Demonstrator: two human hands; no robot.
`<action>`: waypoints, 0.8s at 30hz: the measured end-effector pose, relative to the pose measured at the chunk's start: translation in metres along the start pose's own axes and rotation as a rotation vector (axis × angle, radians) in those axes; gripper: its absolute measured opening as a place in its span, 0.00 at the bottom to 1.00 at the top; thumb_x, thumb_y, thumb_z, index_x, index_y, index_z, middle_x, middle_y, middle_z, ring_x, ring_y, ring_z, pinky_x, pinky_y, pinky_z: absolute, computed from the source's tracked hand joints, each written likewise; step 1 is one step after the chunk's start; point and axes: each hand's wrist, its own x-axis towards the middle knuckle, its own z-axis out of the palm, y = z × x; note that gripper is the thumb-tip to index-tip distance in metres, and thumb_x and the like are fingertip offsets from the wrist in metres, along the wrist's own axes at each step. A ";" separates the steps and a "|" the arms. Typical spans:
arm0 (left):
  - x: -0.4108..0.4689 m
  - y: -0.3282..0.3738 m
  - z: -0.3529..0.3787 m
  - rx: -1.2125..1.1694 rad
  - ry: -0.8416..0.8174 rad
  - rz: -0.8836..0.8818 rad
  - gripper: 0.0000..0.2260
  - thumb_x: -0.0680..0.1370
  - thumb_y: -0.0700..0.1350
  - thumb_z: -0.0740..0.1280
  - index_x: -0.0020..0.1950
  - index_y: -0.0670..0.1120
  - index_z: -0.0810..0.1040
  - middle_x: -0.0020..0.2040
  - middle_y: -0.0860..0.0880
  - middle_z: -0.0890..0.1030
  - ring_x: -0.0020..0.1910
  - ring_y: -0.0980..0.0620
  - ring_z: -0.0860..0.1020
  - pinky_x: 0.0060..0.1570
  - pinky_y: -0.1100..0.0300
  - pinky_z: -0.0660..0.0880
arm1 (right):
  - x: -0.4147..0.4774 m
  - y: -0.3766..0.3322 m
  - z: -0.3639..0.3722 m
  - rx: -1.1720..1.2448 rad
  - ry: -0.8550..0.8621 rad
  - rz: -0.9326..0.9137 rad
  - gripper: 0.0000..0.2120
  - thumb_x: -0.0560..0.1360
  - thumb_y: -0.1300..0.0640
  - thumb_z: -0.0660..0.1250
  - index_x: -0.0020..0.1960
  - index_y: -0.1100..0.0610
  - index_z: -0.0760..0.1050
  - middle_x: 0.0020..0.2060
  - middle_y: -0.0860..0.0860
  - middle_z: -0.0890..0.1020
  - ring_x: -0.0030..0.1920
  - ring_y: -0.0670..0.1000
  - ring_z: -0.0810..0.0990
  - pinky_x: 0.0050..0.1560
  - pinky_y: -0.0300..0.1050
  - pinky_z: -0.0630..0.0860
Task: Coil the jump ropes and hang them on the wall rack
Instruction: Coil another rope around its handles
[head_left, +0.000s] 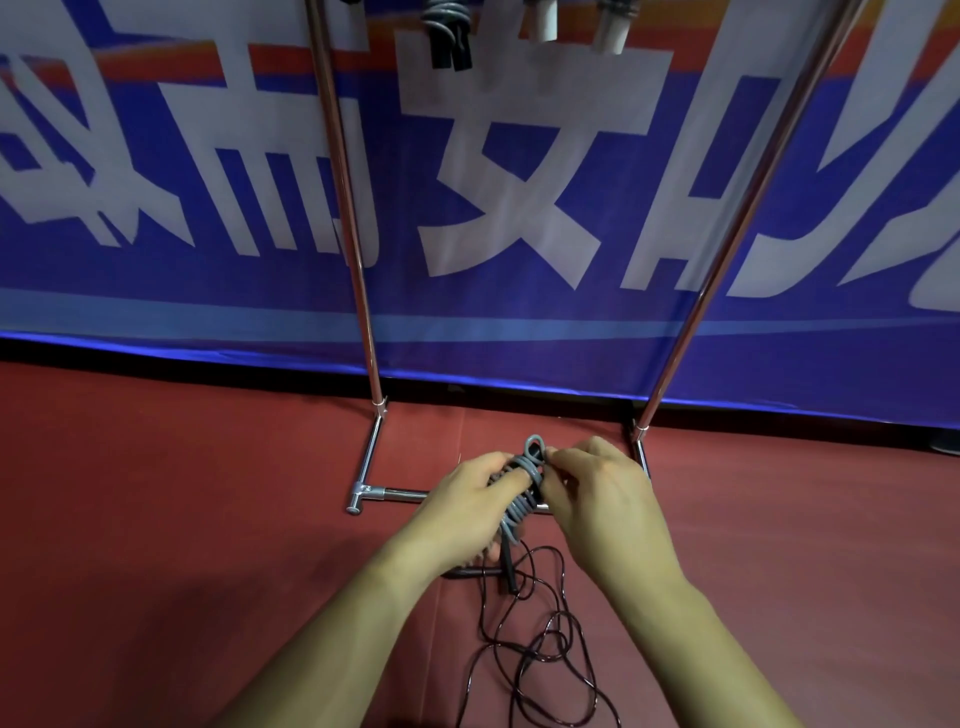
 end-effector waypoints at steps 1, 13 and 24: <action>0.000 0.000 -0.001 -0.029 -0.011 -0.002 0.09 0.83 0.53 0.62 0.49 0.54 0.81 0.35 0.51 0.83 0.29 0.51 0.79 0.31 0.55 0.75 | 0.001 0.001 -0.003 -0.001 -0.015 -0.014 0.04 0.76 0.56 0.70 0.45 0.57 0.82 0.36 0.51 0.75 0.34 0.55 0.76 0.36 0.55 0.75; 0.000 0.003 -0.006 -0.230 -0.067 -0.043 0.11 0.83 0.49 0.61 0.45 0.52 0.81 0.34 0.44 0.80 0.27 0.49 0.76 0.25 0.59 0.70 | -0.006 0.001 0.005 0.108 0.043 -0.141 0.05 0.78 0.56 0.68 0.51 0.56 0.81 0.44 0.48 0.75 0.42 0.51 0.77 0.42 0.46 0.75; 0.004 -0.010 -0.026 0.200 -0.146 -0.093 0.12 0.81 0.56 0.59 0.49 0.54 0.80 0.36 0.44 0.85 0.26 0.47 0.77 0.30 0.59 0.70 | -0.012 -0.014 -0.003 -0.359 -0.346 -0.094 0.09 0.81 0.57 0.58 0.58 0.48 0.72 0.42 0.46 0.67 0.50 0.57 0.78 0.44 0.49 0.64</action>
